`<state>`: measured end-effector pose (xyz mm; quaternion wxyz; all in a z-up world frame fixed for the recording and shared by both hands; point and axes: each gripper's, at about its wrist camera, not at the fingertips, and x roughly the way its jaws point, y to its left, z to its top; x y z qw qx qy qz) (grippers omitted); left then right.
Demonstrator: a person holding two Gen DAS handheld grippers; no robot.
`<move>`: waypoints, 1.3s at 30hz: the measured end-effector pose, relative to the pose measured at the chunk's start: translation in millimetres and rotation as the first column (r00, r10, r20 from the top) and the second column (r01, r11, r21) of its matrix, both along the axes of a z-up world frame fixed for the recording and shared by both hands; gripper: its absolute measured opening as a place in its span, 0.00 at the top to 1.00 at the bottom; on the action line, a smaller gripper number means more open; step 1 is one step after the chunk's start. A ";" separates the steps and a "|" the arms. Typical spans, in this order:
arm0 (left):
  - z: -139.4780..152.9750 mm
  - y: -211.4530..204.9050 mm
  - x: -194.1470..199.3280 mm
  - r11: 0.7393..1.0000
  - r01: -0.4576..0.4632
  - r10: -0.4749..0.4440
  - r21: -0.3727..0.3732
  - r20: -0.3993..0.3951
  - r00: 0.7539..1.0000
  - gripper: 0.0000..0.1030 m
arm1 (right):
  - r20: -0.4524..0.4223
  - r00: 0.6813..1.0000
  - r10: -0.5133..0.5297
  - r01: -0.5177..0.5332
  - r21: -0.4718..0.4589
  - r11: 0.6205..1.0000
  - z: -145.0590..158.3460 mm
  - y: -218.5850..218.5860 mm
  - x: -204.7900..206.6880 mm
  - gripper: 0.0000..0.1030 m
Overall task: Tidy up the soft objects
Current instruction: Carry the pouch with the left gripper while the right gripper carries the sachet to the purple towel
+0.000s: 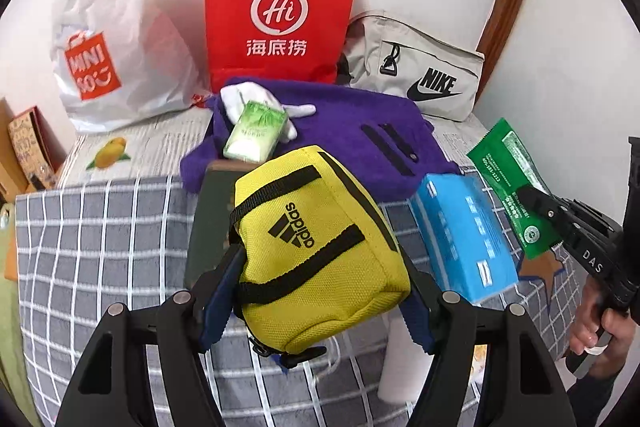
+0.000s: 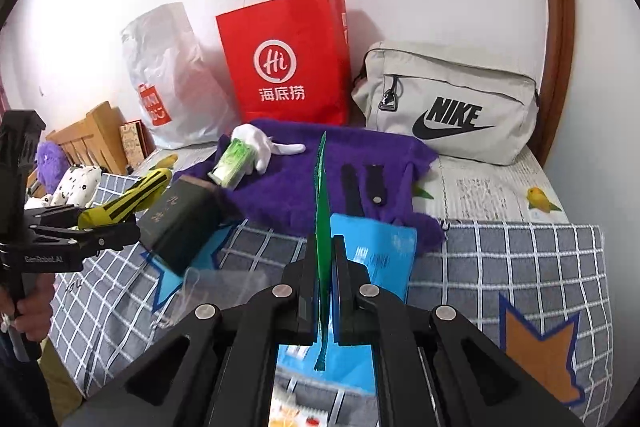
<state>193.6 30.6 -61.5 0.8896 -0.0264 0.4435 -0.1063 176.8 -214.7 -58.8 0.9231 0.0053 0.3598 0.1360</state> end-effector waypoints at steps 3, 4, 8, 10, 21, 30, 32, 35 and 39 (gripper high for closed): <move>4.1 -3.0 14.4 1.000 0.007 -0.007 0.011 0.011 1.000 0.33 | -0.007 1.000 -0.002 0.002 0.008 1.000 -0.9 -0.2 15.8 0.95; 4.7 -3.8 18.8 1.000 0.007 -0.008 0.017 0.014 1.000 0.33 | -0.006 1.000 -0.003 0.003 0.004 1.000 -0.7 -0.1 21.2 0.95; 3.9 -5.7 40.9 0.999 0.003 -0.004 0.053 0.025 1.000 0.33 | -0.004 1.000 -0.003 0.003 -0.002 1.000 -0.6 0.9 45.3 0.95; 2.0 -6.7 55.1 0.997 0.004 -0.006 0.080 0.025 1.000 0.33 | -0.010 1.000 0.005 -0.005 0.000 1.000 -1.3 2.7 58.9 0.95; -9.7 -3.4 120.9 0.996 -0.004 0.006 0.088 -0.024 1.000 0.33 | -0.045 0.996 0.077 -0.077 0.004 0.997 -8.4 22.1 131.7 0.95; -16.9 -9.9 168.1 0.999 -0.004 0.006 0.047 -0.043 0.999 0.33 | -0.096 0.986 0.133 -0.133 0.010 0.991 -17.7 31.6 179.8 0.95; -21.3 -10.9 174.8 0.998 -0.014 0.016 0.056 -0.041 0.999 0.32 | -0.121 0.981 0.149 -0.149 0.007 0.989 -25.7 34.7 188.3 0.95; -29.6 -11.7 180.6 0.998 -0.012 0.016 0.069 -0.063 0.998 0.32 | -0.180 0.970 0.162 -0.166 -0.003 0.986 -42.5 38.5 195.6 0.95; -38.7 -8.4 184.9 0.998 -0.010 0.015 0.060 -0.087 0.996 0.32 | -0.256 0.950 0.181 -0.186 0.007 0.983 -64.2 42.8 202.2 0.95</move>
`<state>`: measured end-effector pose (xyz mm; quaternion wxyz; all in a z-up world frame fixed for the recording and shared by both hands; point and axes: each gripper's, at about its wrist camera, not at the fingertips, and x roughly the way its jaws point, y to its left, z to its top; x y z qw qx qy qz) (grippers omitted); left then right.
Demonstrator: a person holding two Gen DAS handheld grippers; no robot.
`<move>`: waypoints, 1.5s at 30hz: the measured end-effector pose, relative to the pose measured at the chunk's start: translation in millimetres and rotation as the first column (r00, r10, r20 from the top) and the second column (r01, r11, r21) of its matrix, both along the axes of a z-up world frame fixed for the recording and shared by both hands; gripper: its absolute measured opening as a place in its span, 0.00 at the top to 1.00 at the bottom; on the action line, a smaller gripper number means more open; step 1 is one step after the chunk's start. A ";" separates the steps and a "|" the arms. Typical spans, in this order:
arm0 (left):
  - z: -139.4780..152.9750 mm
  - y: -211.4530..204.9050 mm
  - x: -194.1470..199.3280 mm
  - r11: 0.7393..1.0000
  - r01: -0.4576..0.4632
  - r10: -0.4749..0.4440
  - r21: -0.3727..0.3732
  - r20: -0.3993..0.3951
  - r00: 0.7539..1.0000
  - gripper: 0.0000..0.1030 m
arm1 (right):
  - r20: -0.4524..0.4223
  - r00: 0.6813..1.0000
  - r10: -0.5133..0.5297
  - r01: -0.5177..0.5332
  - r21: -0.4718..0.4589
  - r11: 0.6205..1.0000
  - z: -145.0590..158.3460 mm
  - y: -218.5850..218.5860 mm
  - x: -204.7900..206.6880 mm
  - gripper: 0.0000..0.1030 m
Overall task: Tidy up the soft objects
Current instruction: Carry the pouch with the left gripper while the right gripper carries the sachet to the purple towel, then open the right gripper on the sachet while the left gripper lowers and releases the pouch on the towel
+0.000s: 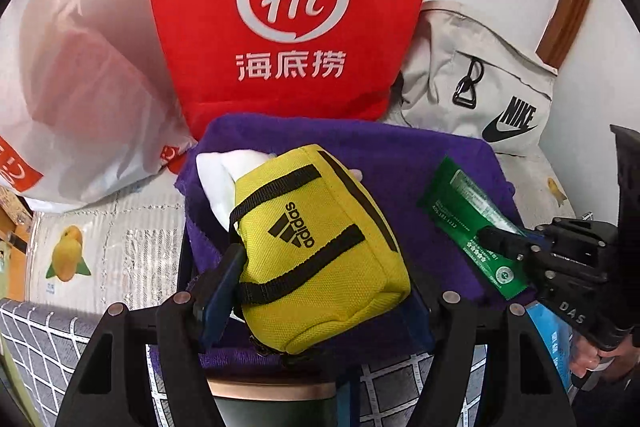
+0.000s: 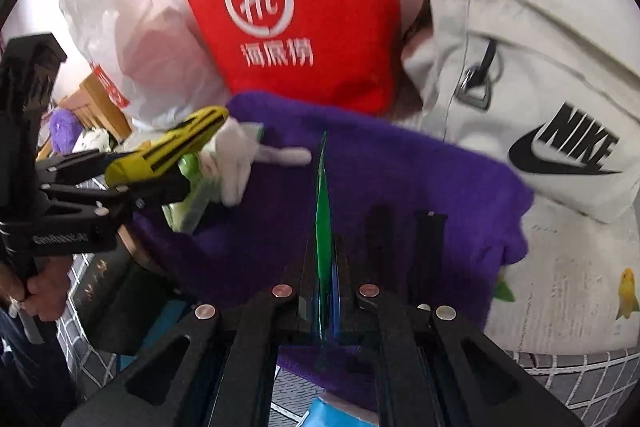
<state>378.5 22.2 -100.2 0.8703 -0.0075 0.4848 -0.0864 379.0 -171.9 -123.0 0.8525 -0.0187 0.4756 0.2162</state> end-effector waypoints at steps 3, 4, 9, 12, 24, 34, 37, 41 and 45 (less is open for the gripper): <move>-2.1 0.5 0.8 1.000 0.003 -0.003 0.007 0.000 1.000 0.32 | -0.020 1.000 0.001 -0.001 -0.016 1.000 -8.3 1.7 2.9 0.95; -2.7 0.7 0.8 1.000 0.003 -0.003 0.004 0.000 1.000 0.32 | -0.028 1.000 0.003 -0.003 -0.017 1.000 -9.9 1.7 3.0 0.95; -6.8 -4.4 2.2 1.000 0.010 -0.010 0.002 -0.004 1.000 0.32 | -0.058 0.998 0.026 -0.028 -0.032 0.999 -21.0 6.7 4.5 0.95; -9.3 -10.2 0.7 0.999 0.033 -0.033 0.002 -0.006 0.999 0.32 | -0.080 0.996 0.040 -0.043 -0.047 0.998 -28.1 10.7 4.2 0.95; -25.7 -21.6 5.1 0.999 0.049 -0.049 0.003 -0.048 0.998 0.31 | -0.111 0.993 0.047 -0.056 -0.076 0.996 -27.6 6.4 5.4 0.63; -34.8 -40.7 3.4 0.994 0.096 -0.093 0.043 -0.065 0.994 0.29 | -0.053 0.998 0.025 -0.029 -0.075 0.997 -10.0 -7.9 5.7 0.59; -36.1 -42.4 3.9 0.993 0.103 -0.099 0.051 -0.074 0.992 0.28 | -0.055 0.998 0.018 -0.021 -0.069 0.997 -10.1 -10.5 8.4 0.59; -37.2 -42.6 6.9 0.993 0.110 -0.107 0.033 -0.100 0.989 0.25 | -0.046 0.999 0.011 -0.014 -0.070 0.997 -5.2 -14.8 7.3 0.59; -37.2 -44.8 6.2 0.992 0.118 -0.114 0.031 -0.116 0.987 0.21 | -0.041 0.999 0.009 -0.012 -0.069 0.998 -0.4 -20.6 4.5 0.59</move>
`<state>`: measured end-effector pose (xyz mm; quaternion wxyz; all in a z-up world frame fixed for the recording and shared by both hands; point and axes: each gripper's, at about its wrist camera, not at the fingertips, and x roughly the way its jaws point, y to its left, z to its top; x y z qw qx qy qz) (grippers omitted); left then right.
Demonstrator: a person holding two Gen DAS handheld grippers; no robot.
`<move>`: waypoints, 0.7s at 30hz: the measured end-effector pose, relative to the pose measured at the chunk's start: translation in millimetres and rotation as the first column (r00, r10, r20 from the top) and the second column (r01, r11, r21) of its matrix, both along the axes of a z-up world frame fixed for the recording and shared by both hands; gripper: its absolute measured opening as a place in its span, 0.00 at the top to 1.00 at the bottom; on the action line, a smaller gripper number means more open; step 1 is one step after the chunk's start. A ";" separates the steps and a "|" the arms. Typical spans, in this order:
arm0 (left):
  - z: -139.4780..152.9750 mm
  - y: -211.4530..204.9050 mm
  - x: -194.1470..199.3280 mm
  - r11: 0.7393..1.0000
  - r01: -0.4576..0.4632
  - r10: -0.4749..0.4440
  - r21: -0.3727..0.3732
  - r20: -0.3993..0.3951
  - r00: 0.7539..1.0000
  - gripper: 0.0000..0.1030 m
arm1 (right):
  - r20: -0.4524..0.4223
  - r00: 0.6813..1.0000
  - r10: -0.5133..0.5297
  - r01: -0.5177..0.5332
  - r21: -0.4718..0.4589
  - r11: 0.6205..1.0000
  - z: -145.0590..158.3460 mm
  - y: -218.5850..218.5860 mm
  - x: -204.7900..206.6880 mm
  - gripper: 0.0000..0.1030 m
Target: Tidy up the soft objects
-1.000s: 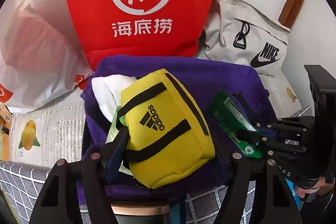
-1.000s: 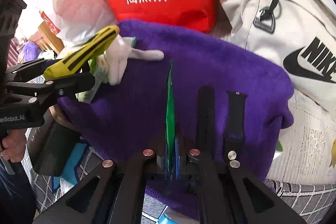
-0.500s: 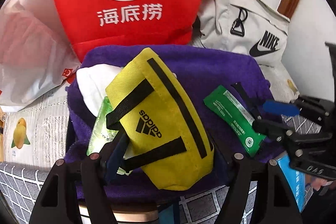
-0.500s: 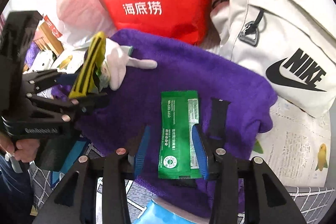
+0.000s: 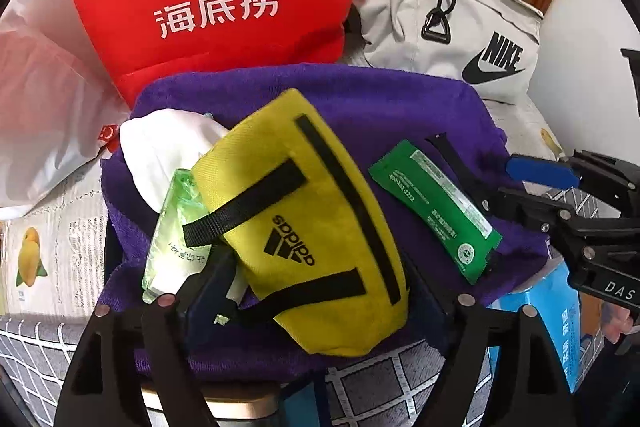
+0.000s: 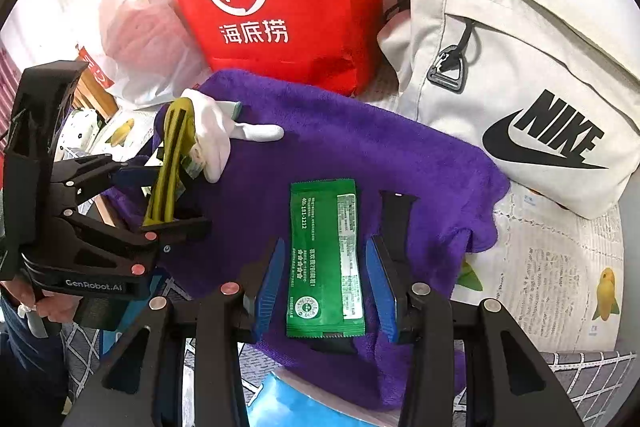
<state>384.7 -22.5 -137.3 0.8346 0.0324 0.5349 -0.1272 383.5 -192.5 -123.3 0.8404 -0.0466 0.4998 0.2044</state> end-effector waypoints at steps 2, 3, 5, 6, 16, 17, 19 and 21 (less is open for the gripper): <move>0.2 -1.3 -0.7 1.000 -0.001 0.001 0.013 -0.003 1.000 0.21 | 0.005 1.000 -0.001 0.001 0.000 1.000 2.1 -2.4 -1.0 0.59; 0.7 -2.1 -1.2 1.000 0.001 -0.001 0.020 -0.005 1.000 0.21 | 0.007 1.000 -0.001 0.001 0.001 1.000 3.9 -3.8 -1.2 0.59; 2.5 -2.2 -1.4 1.000 -0.002 0.002 0.021 -0.010 1.000 0.21 | 0.014 1.000 -0.005 0.005 0.003 1.000 6.8 -5.8 -1.9 0.59; 4.3 -1.9 -2.3 1.000 -0.001 0.001 0.017 -0.016 1.000 0.21 | 0.015 1.000 -0.006 0.006 0.004 1.000 7.1 -5.4 -1.9 0.59; 28.3 0.6 -16.0 1.000 0.011 -0.010 -0.007 0.018 1.000 0.21 | 0.042 0.999 -0.016 0.016 0.011 1.000 22.1 -11.9 -8.1 0.59; 31.2 0.9 -17.4 1.000 0.009 -0.009 -0.007 0.023 1.000 0.21 | 0.046 0.999 -0.018 0.018 0.011 1.000 24.1 -12.1 -9.6 0.59; 36.4 -0.9 -19.8 1.000 0.009 -0.010 0.005 0.037 0.999 0.21 | 0.056 0.998 -0.024 0.024 0.008 1.000 30.1 -12.1 -13.6 0.59; 43.8 0.3 -25.1 1.000 0.001 -0.002 0.025 0.059 0.998 0.21 | 0.070 0.997 -0.028 0.028 0.005 1.000 37.2 -11.2 -18.7 0.59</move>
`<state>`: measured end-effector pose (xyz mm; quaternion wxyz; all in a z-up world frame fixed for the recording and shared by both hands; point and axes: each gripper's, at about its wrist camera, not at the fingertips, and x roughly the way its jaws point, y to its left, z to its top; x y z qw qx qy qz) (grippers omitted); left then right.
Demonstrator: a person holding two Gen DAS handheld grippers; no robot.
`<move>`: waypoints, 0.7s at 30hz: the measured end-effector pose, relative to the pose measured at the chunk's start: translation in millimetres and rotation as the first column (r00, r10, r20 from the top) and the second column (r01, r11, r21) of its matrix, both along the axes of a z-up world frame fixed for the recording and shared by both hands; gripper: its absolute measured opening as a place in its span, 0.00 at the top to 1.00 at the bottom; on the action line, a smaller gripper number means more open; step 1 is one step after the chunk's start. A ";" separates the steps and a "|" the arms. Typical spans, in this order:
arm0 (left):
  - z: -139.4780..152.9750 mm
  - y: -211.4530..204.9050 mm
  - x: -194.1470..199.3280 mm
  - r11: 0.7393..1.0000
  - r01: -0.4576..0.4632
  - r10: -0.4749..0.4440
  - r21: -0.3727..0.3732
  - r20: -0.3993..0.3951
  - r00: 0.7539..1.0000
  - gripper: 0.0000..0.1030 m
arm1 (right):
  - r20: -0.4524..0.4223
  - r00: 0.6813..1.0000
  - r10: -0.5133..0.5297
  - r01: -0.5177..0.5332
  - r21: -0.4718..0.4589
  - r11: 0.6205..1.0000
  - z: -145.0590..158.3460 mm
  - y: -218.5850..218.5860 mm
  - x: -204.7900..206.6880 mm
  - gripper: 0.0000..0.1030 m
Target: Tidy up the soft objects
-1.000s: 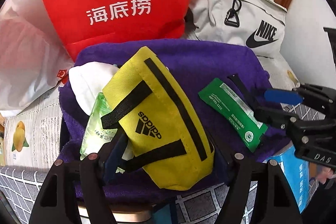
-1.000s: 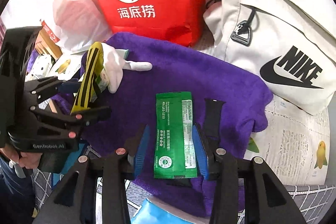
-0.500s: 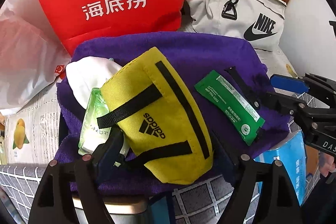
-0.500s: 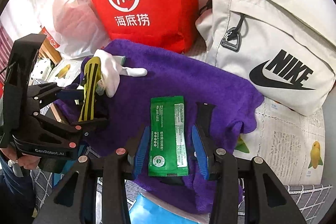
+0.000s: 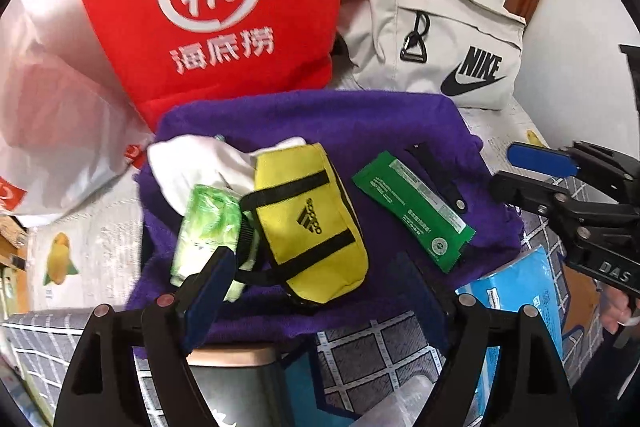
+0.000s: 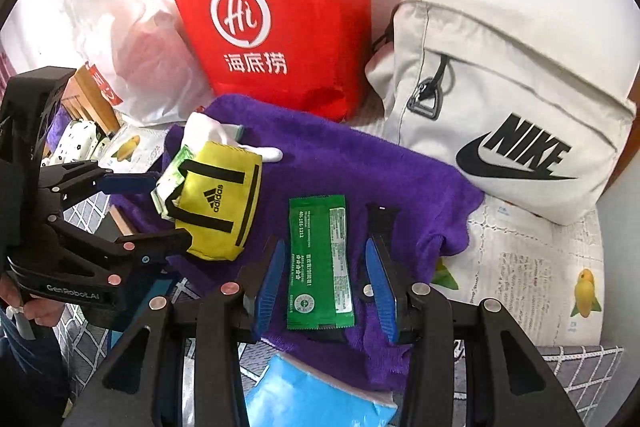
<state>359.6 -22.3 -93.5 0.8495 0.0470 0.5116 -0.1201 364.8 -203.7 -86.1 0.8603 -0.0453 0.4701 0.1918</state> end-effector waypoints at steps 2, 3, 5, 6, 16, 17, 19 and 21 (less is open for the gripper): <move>8.2 0.3 -6.1 1.000 -0.006 0.006 0.005 0.020 1.000 0.21 | 0.022 1.000 -0.007 0.007 0.010 1.000 9.3 0.2 -9.0 0.59; 11.6 -0.7 -9.5 1.000 -0.003 0.003 0.001 0.029 1.000 0.21 | 0.026 1.000 -0.013 0.012 0.023 1.000 13.3 0.3 -14.0 0.59; 17.2 0.3 -16.7 1.000 0.000 0.000 -0.002 0.034 0.999 0.21 | 0.018 1.000 -0.018 0.017 0.039 0.999 18.3 0.7 -25.7 0.59; 21.8 -0.1 -23.3 1.000 0.001 -0.001 0.008 0.036 0.999 0.21 | 0.018 1.000 -0.016 0.016 0.036 0.999 19.6 1.4 -29.8 0.59; 37.1 18.1 -95.7 1.000 -0.015 0.013 0.023 0.072 0.997 0.21 | 0.059 0.997 -0.046 0.044 0.039 0.998 33.4 2.7 -115.2 0.59; 35.8 19.9 -102.9 1.000 -0.016 0.015 0.018 0.069 0.998 0.21 | 0.060 0.997 -0.049 0.047 0.046 0.998 34.1 3.2 -127.2 0.59; 31.2 22.5 -121.4 1.000 -0.012 0.012 -0.003 0.056 0.998 0.21 | 0.058 0.997 -0.054 0.051 0.051 0.997 34.5 4.9 -145.2 0.59; 26.0 22.7 -140.4 1.000 -0.001 0.001 -0.012 0.046 0.999 0.21 | 0.063 0.996 -0.055 0.052 0.045 0.998 34.0 7.1 -165.0 0.59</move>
